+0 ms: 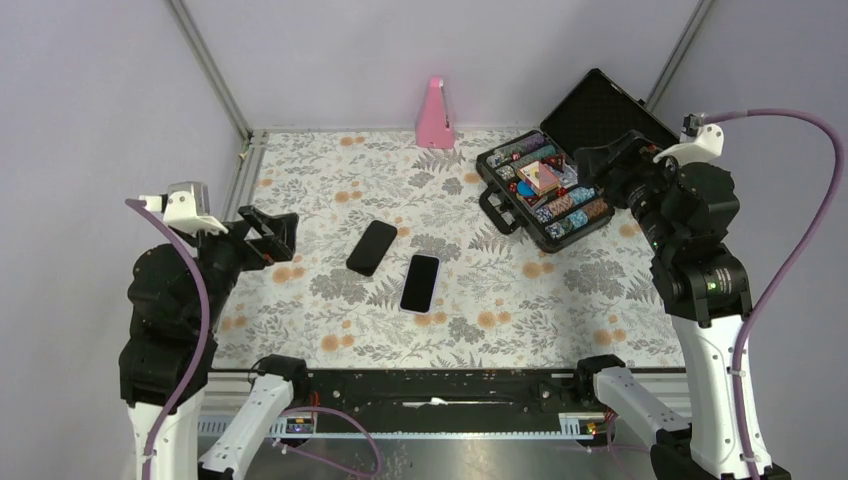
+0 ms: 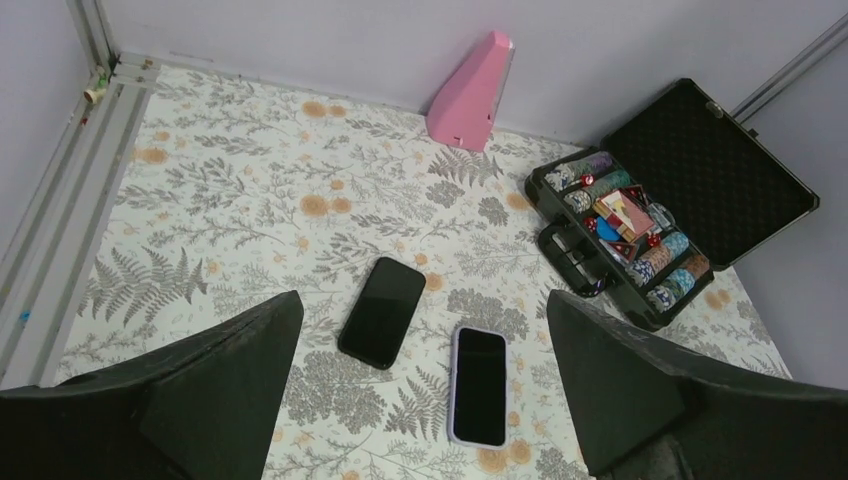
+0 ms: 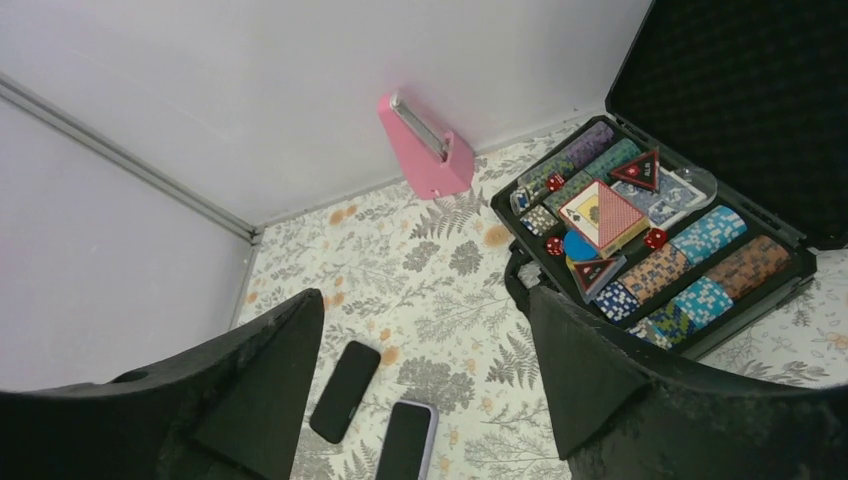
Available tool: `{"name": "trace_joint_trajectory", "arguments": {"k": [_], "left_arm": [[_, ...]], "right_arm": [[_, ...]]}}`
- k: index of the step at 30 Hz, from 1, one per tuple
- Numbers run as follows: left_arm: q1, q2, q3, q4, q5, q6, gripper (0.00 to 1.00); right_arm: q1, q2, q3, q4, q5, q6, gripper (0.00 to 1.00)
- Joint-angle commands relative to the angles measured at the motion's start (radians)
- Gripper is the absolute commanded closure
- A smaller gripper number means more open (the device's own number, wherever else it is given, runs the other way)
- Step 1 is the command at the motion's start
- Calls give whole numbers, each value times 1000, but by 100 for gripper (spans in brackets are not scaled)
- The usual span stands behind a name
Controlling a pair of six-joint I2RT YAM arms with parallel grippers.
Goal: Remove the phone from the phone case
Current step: Pick up the phone at the center of the board.
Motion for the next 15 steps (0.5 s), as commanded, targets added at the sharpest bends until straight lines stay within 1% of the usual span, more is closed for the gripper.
{"name": "trace_joint_trajectory", "arguments": {"k": [1,2,6,7,10,11,12,14,15], "left_arm": [[-3,-18,-43,-11,-11,-55,1],[-2,-12,-74,-19,-14,-75,1],[-3,44,-152,-83,-28,-161,1],[-3,63,-162,-105,-47,-181,1],[-2,102,-168,-169,-167,-282,1],[-2,108,-169,-173,-176,-288,1],[-1,112,-166,-170,-164,-287,1],[-2,118,-154,-150,-78,-253,1],[-2,119,-151,-134,-27,-249,1]], "right_arm": [[-5,10,-20,4,-39,26,2],[-4,12,-30,3,-61,38,0],[-5,7,-61,-14,-95,74,0],[-4,2,-70,-22,-96,73,0],[-5,-25,-92,-37,-73,48,0],[-5,-31,-94,-47,-55,37,0],[-5,-31,-86,-71,-16,40,0],[-4,6,-20,-164,79,92,0],[-5,35,30,-222,83,90,0]]}}
